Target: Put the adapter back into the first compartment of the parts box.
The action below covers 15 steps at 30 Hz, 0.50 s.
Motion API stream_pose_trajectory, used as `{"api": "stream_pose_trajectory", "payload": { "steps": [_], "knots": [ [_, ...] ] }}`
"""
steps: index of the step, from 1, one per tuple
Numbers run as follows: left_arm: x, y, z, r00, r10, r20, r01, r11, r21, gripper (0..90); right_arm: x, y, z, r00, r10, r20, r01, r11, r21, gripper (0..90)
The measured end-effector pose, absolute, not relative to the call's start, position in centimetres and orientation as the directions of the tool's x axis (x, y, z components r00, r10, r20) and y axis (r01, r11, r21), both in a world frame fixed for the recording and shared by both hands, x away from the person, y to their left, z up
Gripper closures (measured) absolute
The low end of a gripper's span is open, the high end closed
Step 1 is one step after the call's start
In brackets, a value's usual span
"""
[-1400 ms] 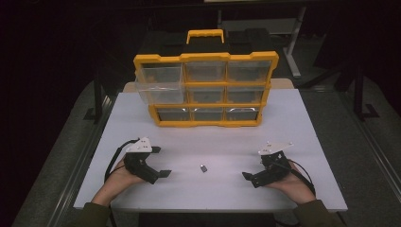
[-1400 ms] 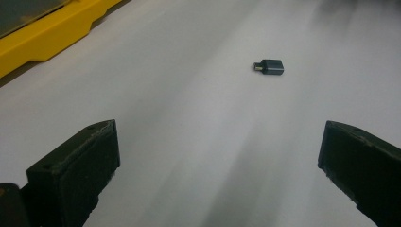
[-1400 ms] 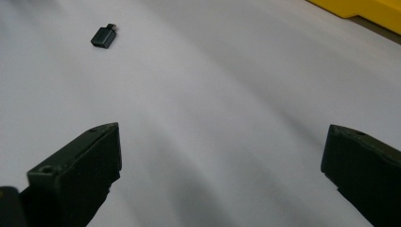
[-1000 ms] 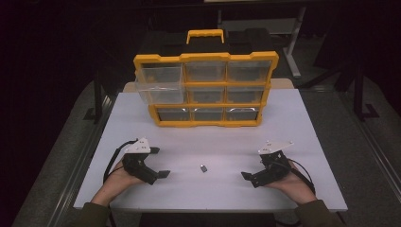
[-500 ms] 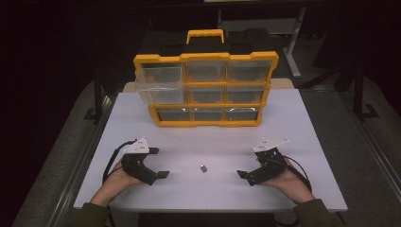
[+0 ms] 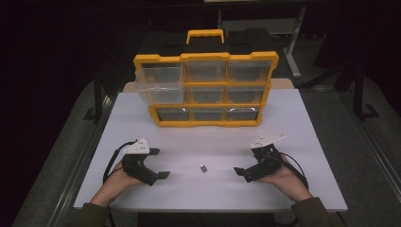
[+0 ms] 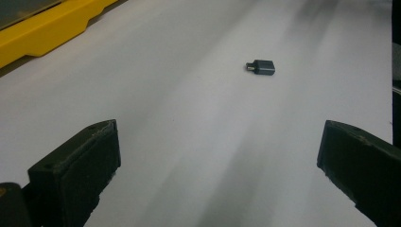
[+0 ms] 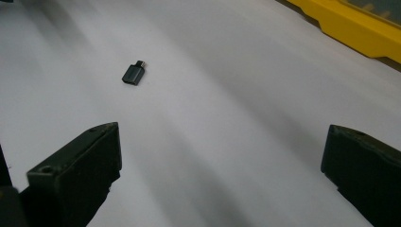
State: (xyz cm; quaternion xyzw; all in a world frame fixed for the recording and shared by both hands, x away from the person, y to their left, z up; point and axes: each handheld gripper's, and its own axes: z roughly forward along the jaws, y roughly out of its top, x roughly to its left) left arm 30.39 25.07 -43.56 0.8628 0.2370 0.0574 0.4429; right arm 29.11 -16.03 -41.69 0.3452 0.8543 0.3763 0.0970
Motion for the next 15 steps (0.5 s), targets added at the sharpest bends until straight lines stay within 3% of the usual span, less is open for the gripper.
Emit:
{"api": "stream_pose_trajectory", "payload": {
  "steps": [15],
  "knots": [
    [30.38, 24.98, -43.68, 0.881, 0.458, -0.115, 0.362, -0.499, 0.787, 0.0, 29.74, -15.18, -41.49, -0.753, 0.65, 0.105, 0.518, 0.486, 0.704, 0.0]
  ]
}}
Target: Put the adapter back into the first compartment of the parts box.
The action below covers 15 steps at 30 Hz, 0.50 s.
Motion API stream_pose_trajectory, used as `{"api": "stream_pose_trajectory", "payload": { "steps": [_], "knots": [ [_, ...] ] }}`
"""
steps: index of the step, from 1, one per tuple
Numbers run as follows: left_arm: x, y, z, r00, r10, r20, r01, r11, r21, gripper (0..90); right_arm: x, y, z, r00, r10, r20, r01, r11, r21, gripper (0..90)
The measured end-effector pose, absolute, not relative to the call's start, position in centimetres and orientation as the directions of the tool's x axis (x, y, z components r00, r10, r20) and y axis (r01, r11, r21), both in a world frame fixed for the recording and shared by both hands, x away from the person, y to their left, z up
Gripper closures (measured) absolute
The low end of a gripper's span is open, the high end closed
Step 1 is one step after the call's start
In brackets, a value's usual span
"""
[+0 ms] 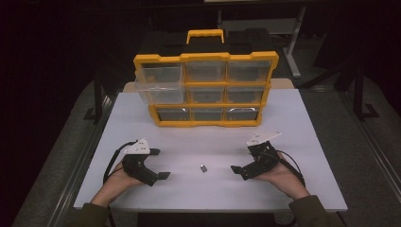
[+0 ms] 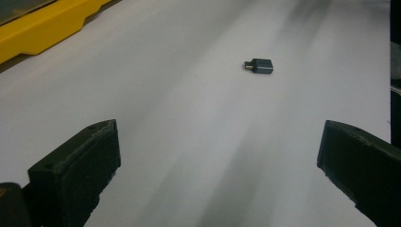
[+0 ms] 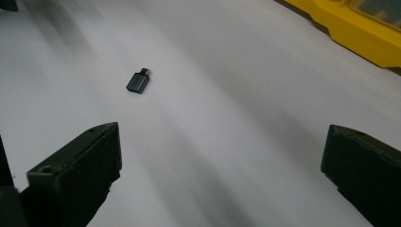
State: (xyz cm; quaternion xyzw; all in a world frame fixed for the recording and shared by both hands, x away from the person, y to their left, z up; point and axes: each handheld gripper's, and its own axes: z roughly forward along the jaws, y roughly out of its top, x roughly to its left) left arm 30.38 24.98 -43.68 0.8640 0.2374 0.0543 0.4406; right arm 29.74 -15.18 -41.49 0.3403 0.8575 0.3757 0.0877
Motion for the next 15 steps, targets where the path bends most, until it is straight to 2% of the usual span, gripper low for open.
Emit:
{"api": "stream_pose_trajectory", "payload": {
  "steps": [15],
  "knots": [
    [30.4, 25.0, -43.7, 0.878, 0.461, -0.13, 0.372, -0.486, 0.791, 0.0, 30.4, -13.8, -41.2, -0.771, 0.625, 0.122, 0.514, 0.498, 0.698, 0.0]
  ]
}}
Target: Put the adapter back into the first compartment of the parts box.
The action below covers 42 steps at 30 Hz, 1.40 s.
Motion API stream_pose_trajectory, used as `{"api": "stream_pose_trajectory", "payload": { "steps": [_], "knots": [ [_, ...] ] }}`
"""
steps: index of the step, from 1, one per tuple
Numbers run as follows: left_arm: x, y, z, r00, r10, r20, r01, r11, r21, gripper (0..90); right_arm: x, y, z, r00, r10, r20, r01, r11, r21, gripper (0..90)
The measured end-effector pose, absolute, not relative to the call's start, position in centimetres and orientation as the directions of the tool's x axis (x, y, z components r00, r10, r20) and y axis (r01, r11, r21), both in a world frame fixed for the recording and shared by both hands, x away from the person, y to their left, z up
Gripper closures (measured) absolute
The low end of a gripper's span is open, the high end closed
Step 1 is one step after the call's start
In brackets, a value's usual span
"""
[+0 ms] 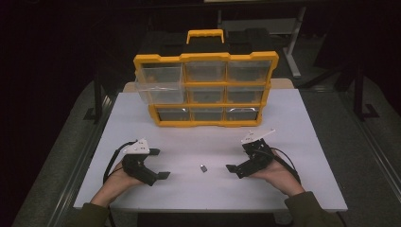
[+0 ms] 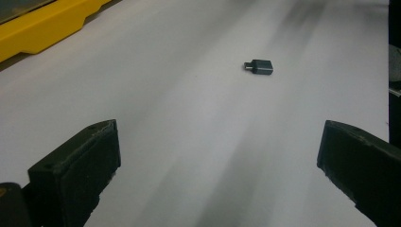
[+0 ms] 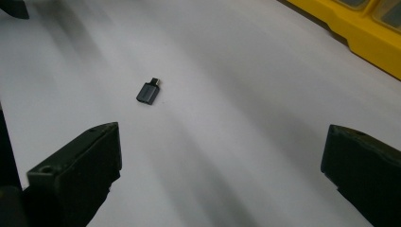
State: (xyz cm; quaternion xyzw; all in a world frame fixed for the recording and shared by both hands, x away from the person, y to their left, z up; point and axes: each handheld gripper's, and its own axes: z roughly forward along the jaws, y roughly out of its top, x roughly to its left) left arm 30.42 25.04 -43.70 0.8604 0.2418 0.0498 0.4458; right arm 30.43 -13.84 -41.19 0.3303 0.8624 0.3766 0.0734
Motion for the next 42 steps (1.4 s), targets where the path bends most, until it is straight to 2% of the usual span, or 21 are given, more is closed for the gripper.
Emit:
{"api": "stream_pose_trajectory", "payload": {
  "steps": [42],
  "knots": [
    [30.4, 25.0, -43.7, 0.879, 0.457, -0.134, 0.371, -0.479, 0.796, 0.0, 31.9, -10.6, -40.6, -0.805, 0.577, 0.137, 0.494, 0.525, 0.693, 0.0]
  ]
}}
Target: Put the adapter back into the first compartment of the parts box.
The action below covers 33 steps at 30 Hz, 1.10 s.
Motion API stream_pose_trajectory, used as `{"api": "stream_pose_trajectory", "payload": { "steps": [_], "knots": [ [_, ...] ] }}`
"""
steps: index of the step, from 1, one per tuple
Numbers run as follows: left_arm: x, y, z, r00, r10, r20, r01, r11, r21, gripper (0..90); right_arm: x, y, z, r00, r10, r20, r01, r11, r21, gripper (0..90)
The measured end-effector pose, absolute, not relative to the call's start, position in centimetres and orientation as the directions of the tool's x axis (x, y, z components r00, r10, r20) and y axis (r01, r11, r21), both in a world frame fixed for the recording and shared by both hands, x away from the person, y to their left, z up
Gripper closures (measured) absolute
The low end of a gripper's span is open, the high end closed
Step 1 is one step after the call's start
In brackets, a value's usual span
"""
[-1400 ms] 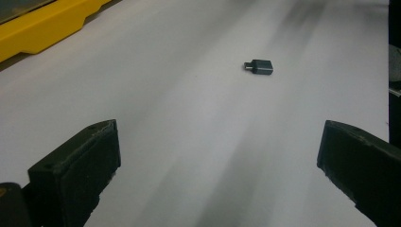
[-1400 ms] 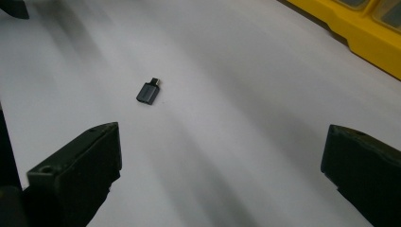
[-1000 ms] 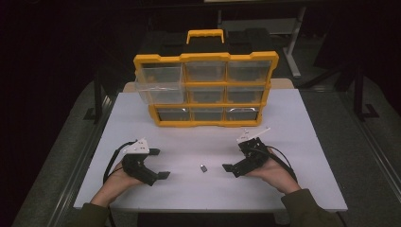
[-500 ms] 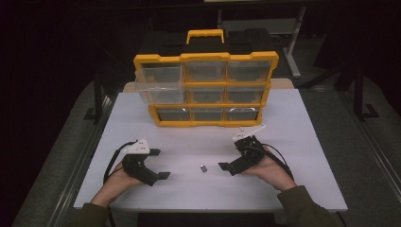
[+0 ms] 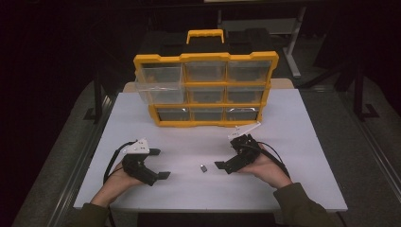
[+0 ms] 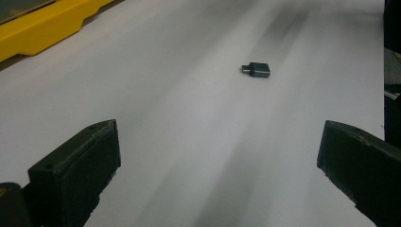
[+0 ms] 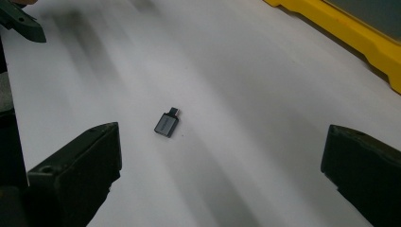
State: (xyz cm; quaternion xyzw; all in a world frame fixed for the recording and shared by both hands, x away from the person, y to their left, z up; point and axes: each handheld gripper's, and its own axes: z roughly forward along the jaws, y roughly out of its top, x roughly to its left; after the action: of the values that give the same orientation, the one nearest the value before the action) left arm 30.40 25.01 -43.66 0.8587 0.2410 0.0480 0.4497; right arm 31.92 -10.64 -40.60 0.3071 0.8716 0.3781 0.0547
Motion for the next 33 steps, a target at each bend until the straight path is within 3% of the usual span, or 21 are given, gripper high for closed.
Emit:
{"api": "stream_pose_trajectory", "payload": {
  "steps": [33],
  "knots": [
    [30.4, 25.0, -43.6, 0.881, 0.452, -0.137, 0.37, -0.48, 0.795, 0.0, 33.3, -7.3, -40.1, -0.833, 0.537, 0.134, 0.466, 0.549, 0.694, 0.0]
  ]
}}
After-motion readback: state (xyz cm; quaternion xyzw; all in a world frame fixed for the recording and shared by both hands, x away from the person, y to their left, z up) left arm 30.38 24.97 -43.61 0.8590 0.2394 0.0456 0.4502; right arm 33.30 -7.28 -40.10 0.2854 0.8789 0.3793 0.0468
